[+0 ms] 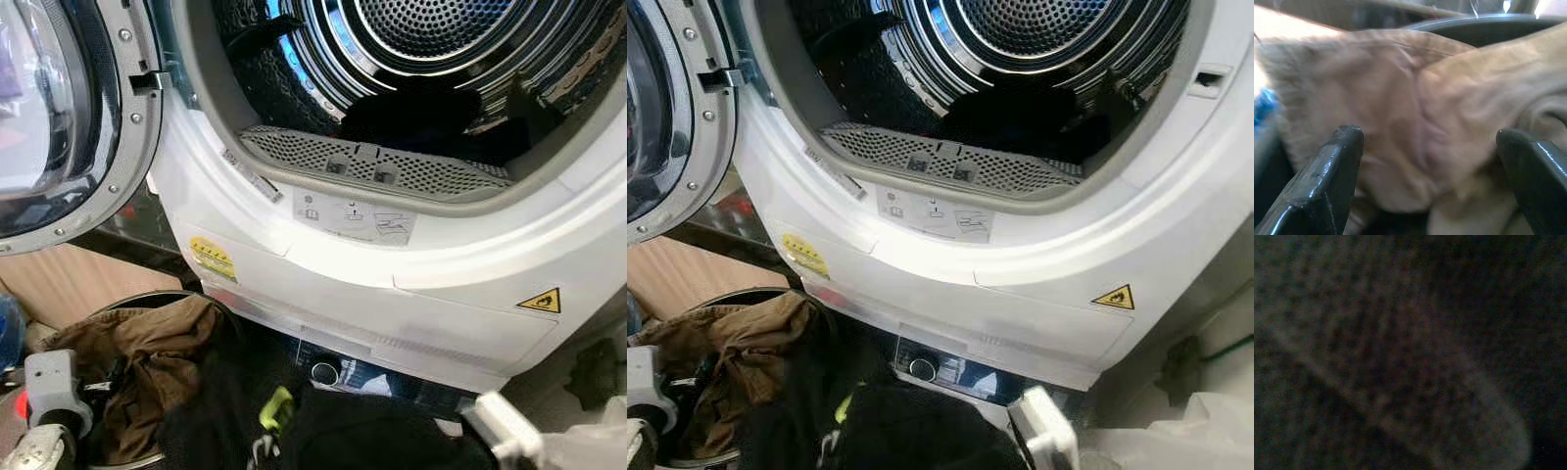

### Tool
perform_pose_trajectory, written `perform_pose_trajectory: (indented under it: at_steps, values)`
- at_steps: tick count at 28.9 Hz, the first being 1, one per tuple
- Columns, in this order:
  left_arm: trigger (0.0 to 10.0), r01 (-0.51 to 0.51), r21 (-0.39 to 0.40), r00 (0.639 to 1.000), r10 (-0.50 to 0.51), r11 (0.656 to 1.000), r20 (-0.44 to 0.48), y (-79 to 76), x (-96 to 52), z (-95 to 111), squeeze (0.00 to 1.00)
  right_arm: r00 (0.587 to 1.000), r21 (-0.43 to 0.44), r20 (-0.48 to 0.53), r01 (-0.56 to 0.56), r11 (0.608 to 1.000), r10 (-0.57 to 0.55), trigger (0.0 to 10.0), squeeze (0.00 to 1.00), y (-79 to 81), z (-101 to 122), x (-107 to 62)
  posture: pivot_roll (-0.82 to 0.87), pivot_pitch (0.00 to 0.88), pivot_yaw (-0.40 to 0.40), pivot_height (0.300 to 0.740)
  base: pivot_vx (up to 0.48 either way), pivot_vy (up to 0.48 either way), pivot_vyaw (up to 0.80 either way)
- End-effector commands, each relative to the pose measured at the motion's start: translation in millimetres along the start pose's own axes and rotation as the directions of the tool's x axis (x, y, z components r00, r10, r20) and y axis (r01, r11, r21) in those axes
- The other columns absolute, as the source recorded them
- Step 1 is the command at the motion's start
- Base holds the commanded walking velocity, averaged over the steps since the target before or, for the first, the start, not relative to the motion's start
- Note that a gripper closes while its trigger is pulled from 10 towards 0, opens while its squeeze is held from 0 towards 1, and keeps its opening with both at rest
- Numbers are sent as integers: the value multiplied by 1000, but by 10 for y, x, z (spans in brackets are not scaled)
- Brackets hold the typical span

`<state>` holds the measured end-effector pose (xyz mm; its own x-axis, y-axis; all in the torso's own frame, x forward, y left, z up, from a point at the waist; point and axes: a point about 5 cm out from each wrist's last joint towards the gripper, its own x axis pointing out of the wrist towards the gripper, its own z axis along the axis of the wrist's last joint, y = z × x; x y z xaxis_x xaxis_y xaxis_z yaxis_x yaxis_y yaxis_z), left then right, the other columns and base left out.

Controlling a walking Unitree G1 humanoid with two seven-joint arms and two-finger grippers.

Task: Clothes washing

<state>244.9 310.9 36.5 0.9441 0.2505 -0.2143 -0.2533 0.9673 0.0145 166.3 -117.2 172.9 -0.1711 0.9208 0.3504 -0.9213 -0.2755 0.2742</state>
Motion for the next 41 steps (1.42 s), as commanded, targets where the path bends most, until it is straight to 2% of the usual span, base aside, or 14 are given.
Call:
perform_pose_trajectory:
  at_steps: [1, 4, 7, 15, 18, 21, 22, 23, 26, 29, 31, 34, 38, 41]
  values:
    - [10000, 16, 16, 999, -16, 1000, -47, -47, -17, -116, 0, 996, -106, 74, -44, 993, 52, 0, 0, 32, 273, 137, -4, 57, 38, 740, 0, 0, 0]
    - [10000, 38, 22, 998, -37, 999, -53, -112, -11, -149, 0, 982, -192, 144, -95, 977, 124, 0, 0, 55, 490, 279, 3, 55, 37, 740, 0, 0, 0]
    - [10000, 46, 25, 997, -45, 999, -60, -137, -8, -185, 0, 970, -232, 192, -101, 968, 147, 0, 0, 73, 609, 367, 7, 47, 36, 740, 0, 0, 0]
    - [10000, 76, 30, 994, -74, 997, -79, -226, -10, -259, 0, 964, -298, 264, 63, 953, 19, 0, 0, -152, 913, 594, 11, 32, 30, 740, 0, 0, 0]
    - [10000, 80, 21, 993, -78, 997, -88, -258, -10, -290, 0, 966, -345, 251, 31, 938, 61, 0, 0, -149, 1017, 691, 7, 28, 28, 740, 0, 0, 0]
    - [10000, 95, 21, 991, -92, 995, -96, -306, -6, -312, 0, 954, -406, 282, 21, 913, 104, 0, 0, -191, 1207, 886, -2, 22, 28, 740, 0, 0, 0]
    - [10000, 105, 21, 989, -102, 994, -103, -334, -5, -326, 0, 937, -430, 338, 69, 900, 89, 0, 0, -274, 1327, 1004, -2, 24, 25, 740, 0, 0, 0]
    - [10000, 105, 21, 989, -102, 994, -103, -334, -5, -326, 0, 937, -430, 338, 69, 900, 89, 0, 0, -274, 1327, 1004, -2, 24, 25, 740, 0, 0, 0]
    - [10000, 110, 11, 989, -109, 994, -101, -368, -4, -337, 0, 908, -464, 414, 155, 872, 59, 0, 0, -465, 1525, 1207, 2, 26, 26, 740, 0, 0, 0]
    - [10000, 114, 9, 988, -113, 993, -101, -386, -10, -349, 0, 906, -500, 423, 203, 842, 33, 0, 0, -582, 1678, 1262, 9, 27, 23, 740, 0, 0, 0]
    - [10000, 115, 8, 988, -114, 993, -101, -389, -12, -353, 0, 904, -500, 427, 201, 842, 37, 0, 0, -594, 1708, 1270, 9, 27, 23, 740, 0, 0, 0]
    - [10000, 116, 9, 988, -115, 993, -106, -397, -20, -370, 0, 887, -548, 461, 316, 775, -35, 0, 0, -786, 2010, 1304, 10, 21, 16, 740, 0, 0, 0]
    - [10000, 115, 2, 988, -114, 993, -103, -413, -10, -366, 0, 811, -530, 563, 503, 683, -161, 0, 0, -1029, 2439, 1275, 18, 14, 11, 740, 0, 0, 0]
    - [10000, 116, -1, 988, -116, 993, -100, -425, -6, -362, 0, 771, -502, 603, 565, 654, -203, 0, 0, -1093, 2613, 1248, 21, 14, 11, 740, 0, 0, 0]
